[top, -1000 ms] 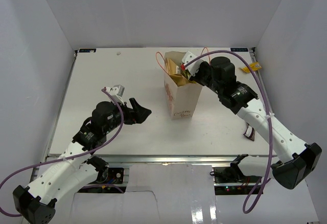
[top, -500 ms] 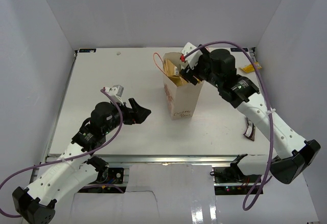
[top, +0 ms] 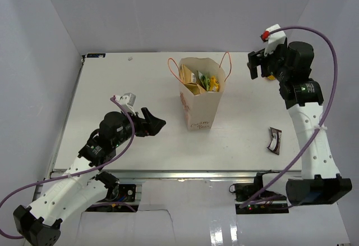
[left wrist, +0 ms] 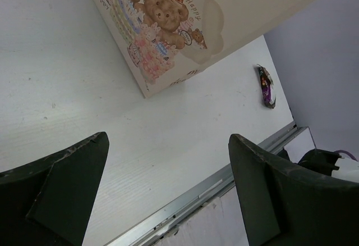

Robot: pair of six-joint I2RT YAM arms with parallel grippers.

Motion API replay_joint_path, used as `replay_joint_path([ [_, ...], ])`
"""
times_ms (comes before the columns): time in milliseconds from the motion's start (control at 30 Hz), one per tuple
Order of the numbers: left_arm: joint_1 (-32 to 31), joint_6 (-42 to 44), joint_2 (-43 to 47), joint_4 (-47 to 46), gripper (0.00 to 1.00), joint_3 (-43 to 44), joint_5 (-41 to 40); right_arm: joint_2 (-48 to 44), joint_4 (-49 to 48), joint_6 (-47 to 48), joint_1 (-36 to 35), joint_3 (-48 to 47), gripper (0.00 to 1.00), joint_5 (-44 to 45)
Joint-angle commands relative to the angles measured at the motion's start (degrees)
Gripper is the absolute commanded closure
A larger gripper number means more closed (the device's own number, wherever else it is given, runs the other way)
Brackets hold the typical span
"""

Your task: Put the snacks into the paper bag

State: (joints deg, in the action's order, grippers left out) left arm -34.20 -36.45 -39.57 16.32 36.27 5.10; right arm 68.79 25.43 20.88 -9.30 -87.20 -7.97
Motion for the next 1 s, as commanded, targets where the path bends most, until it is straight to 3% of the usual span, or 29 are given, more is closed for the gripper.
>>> replay_joint_path([
  [0, 0.3, 0.8, 0.6, -0.5, 0.02, 2.8, 1.1, 2.8, 11.2, -7.0, 8.0, 6.9, 0.16, -3.9],
  [133, 0.3, 1.1, 0.2, -0.8, 0.02, 3.2, 3.0, 5.1, 20.8, -7.7, 12.7, 16.5, 0.14, 6.8],
  [233, 0.3, 1.1, -0.1, -1.3, 0.02, 2.6, 3.5, 4.3, 21.4, -9.6, 13.8, 24.9, 0.11, 19.0],
  [333, 0.3, 0.9, -0.9, -2.3, 0.02, 2.0, 4.6, 3.2, 21.0, -10.1, 14.4, 30.0, 0.04, 24.8],
  [533, 0.3, 0.9, -4.9, -5.0, 0.02, 3.4, 7.3, 8.5, 17.7, -9.3, 19.1, 35.0, 0.03, 21.4],
  [700, 0.3, 0.6, -6.3, -5.5, 0.02, 4.8, 8.6, 14.9, 15.3, -8.1, 22.1, 34.1, 0.1, 18.2],
  [967, 0.3, -2.8, -4.0, -6.7, 0.02, 3.0, 9.8, 19.3, 15.1, -5.8, 26.3, 34.7, 0.47, 11.0],
])
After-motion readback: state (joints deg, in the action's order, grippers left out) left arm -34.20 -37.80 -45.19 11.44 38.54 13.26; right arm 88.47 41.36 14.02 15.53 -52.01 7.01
